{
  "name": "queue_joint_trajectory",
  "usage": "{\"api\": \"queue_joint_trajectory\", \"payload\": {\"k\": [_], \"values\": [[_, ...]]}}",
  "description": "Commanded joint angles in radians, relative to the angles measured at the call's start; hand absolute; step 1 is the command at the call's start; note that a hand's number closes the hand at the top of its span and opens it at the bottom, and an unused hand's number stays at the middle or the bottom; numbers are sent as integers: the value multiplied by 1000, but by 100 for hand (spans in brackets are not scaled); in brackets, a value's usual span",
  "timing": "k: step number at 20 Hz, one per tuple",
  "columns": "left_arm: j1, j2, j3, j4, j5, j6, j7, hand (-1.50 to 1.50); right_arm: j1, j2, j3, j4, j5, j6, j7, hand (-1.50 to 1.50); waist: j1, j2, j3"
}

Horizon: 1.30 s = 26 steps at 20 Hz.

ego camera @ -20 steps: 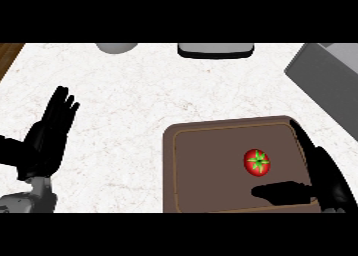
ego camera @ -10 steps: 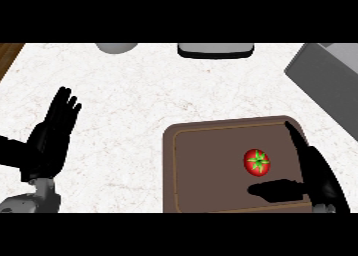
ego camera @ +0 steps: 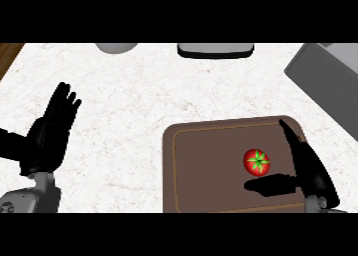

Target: Pick the tomato from the tray and place it in the cardboard box

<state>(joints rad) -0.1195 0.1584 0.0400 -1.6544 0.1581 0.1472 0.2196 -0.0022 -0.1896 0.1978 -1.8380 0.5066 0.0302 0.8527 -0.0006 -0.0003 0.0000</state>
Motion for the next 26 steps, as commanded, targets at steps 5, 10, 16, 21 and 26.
{"api": "queue_joint_trajectory", "payload": {"k": [5,10,16,21,26], "values": [[40,20,47,-45,11,-58,21,0,14,52,-11,111,52,-16,-93,-150,2,0,0],[-8,-16,42,36,-13,-53,-20,0,-57,91,-22,98,64,18,-32,-150,1,0,0],[69,-45,-2,-134,-43,-29,61,0,-7,107,-10,112,110,-11,-103,-150,2,-1,0],[-3,-39,54,61,-30,-57,-49,0,20,68,59,95,200,6,-157,150,-2,0,0],[41,-38,35,-61,-41,-60,19,0,29,54,17,132,242,-22,-219,150,0,0,0]]}}
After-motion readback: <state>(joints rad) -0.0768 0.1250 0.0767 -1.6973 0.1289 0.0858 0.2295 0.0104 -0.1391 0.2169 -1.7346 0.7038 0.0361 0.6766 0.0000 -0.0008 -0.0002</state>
